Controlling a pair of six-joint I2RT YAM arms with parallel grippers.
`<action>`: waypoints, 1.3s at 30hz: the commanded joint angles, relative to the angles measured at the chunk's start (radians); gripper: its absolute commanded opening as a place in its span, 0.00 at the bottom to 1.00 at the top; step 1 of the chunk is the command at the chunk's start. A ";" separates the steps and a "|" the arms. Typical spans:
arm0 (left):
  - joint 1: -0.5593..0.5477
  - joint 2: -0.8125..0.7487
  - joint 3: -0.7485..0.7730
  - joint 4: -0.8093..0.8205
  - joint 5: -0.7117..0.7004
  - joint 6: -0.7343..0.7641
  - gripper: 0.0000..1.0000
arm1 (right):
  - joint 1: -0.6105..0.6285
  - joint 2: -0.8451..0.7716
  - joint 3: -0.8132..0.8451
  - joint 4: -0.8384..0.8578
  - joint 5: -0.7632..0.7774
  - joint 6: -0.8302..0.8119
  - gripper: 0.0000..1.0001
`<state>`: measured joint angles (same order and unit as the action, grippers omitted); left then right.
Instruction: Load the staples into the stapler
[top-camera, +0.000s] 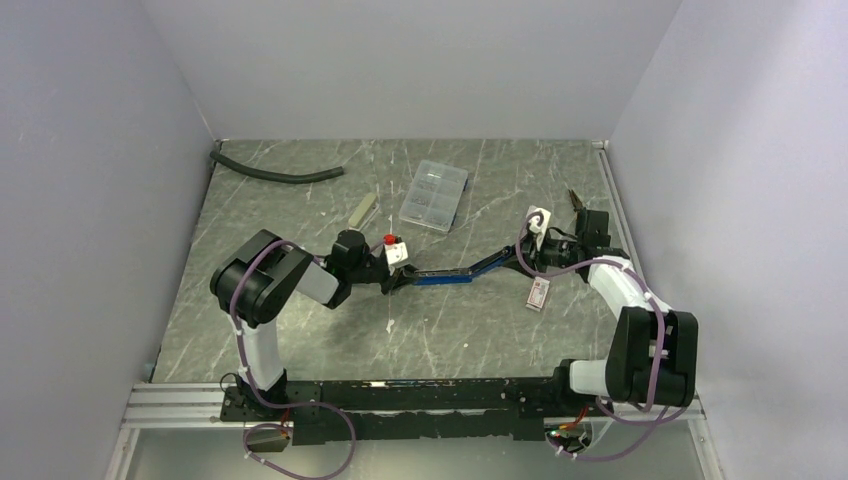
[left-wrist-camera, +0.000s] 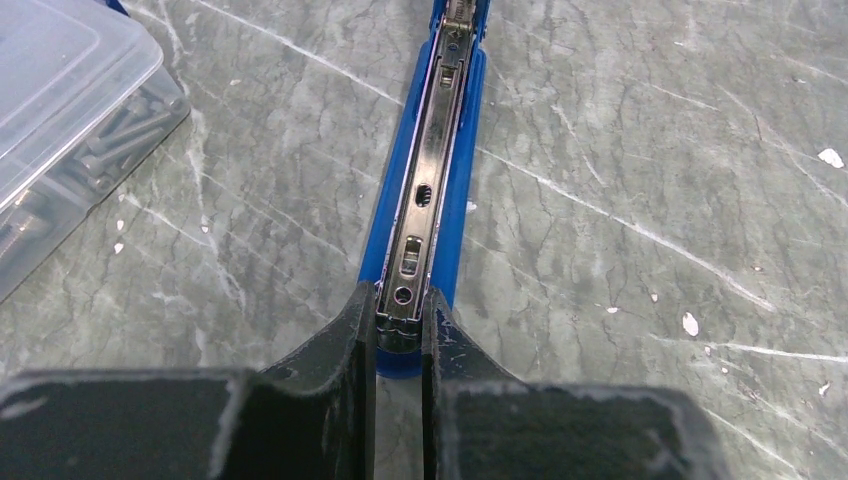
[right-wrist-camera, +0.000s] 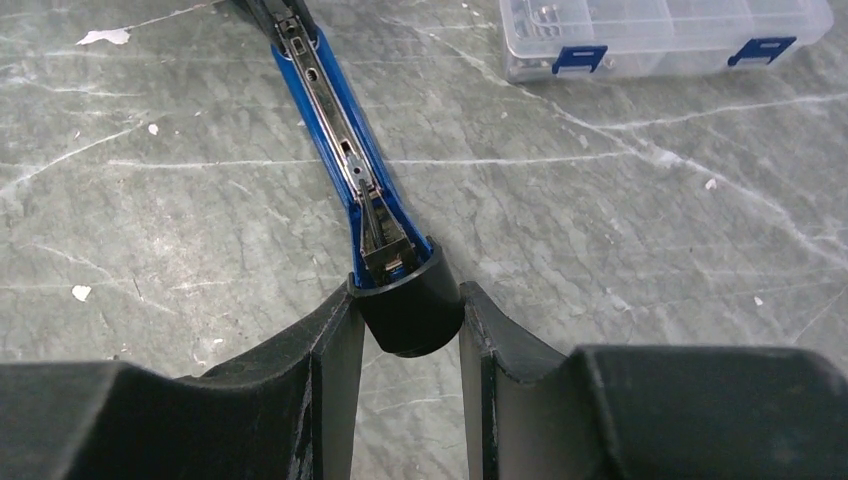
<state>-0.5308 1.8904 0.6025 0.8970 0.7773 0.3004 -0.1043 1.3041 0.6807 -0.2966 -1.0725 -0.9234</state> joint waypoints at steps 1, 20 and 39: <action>0.020 -0.017 -0.027 -0.081 -0.162 -0.035 0.03 | -0.001 0.045 0.023 -0.012 0.142 0.054 0.33; 0.009 0.021 -0.034 0.004 -0.234 -0.057 0.03 | -0.002 -0.008 0.035 0.070 0.244 0.196 0.63; 0.015 -0.107 -0.039 -0.031 -0.151 -0.068 0.83 | -0.003 -0.143 0.065 -0.022 0.229 0.277 0.65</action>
<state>-0.5270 1.8755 0.5758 0.9142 0.6044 0.2401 -0.1059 1.2144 0.7063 -0.3141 -0.8204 -0.6861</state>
